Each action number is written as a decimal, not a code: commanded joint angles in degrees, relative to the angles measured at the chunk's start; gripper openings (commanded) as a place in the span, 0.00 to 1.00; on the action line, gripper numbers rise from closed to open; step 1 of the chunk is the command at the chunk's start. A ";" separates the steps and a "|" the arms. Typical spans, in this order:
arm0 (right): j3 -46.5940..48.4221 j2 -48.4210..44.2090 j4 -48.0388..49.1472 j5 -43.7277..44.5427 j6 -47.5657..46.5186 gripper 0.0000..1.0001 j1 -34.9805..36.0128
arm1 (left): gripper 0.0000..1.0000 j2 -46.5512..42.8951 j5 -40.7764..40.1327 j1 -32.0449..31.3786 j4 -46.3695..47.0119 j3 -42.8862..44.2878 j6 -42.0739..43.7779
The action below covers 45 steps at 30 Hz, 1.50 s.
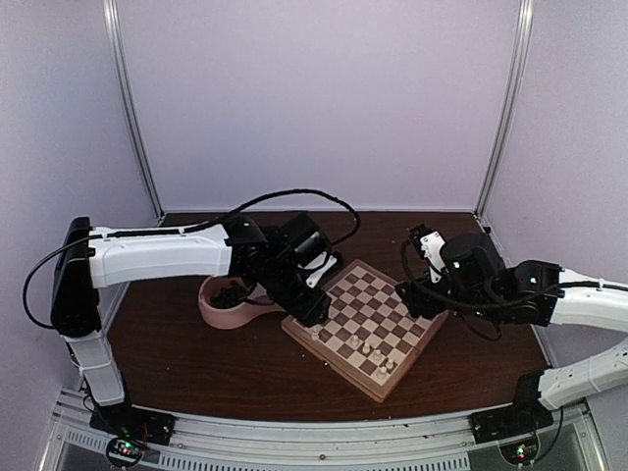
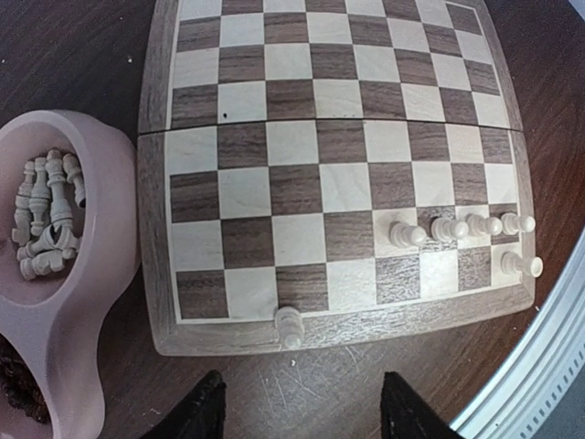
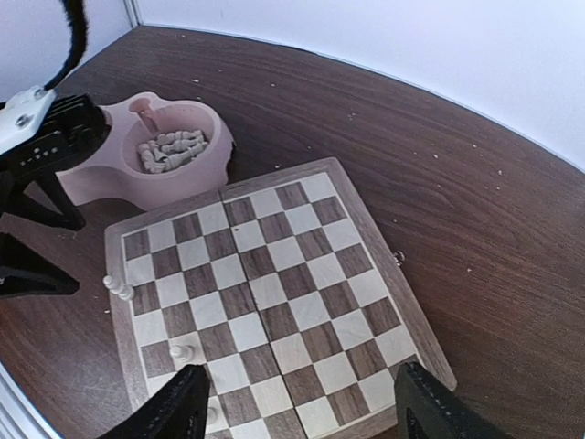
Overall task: Set up the chess pieces on the board
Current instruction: Pick up the bishop from the chessboard.
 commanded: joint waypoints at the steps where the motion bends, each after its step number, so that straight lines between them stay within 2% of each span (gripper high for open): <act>1: -0.48 -2.96 -3.60 2.03 -0.80 0.77 -2.67 | 0.68 0.03 -2.16 -0.90 9.49 -3.78 1.26; 2: -1.95 -4.08 -3.04 1.96 -1.20 0.85 -3.29 | 0.78 0.08 -2.55 -1.03 10.34 -4.42 1.23; 4: -4.72 -6.34 -1.85 1.73 -2.03 0.99 -4.73 | 0.84 0.10 -2.74 -1.12 11.70 -5.61 0.71; 6: -7.70 -8.37 -1.05 1.05 -2.59 1.00 -6.93 | 0.97 0.14 -2.90 -1.12 12.77 -6.37 0.11; 9: -11.68 -11.20 0.17 -0.62 -2.74 1.00 -10.39 | 0.97 0.46 -3.83 -1.09 13.33 -6.85 -0.69; 15: -18.76 -16.50 5.76 -0.61 -2.48 1.00 -11.50 | 0.89 2.26 -5.44 -1.12 13.50 -6.71 -1.61; 18: -22.72 -18.19 9.83 -0.06 -2.51 1.00 -11.50 | 0.82 3.46 -5.97 -1.12 13.48 -6.38 -2.22; 26: -26.78 -24.78 12.46 -1.31 -3.18 1.00 -11.51 | 0.74 4.85 -5.67 -1.13 14.26 -7.38 -3.43; 31: -27.90 -28.05 11.77 1.03 -2.03 1.00 -11.51 | 0.52 5.91 -4.68 -1.12 14.75 -8.06 -4.11; 38: -28.38 -29.58 11.34 1.98 -1.69 1.00 -11.51 | 0.41 6.45 -4.22 -1.10 15.02 -8.64 -5.19; 42: -28.07 -28.31 11.51 1.82 -1.70 1.00 -11.50 | 0.28 6.32 -3.37 -1.14 14.93 -8.85 -5.56; 45: -27.65 -26.87 11.72 1.68 -1.70 1.00 -11.51 | 0.27 5.90 -3.04 -1.61 15.02 -9.24 -6.34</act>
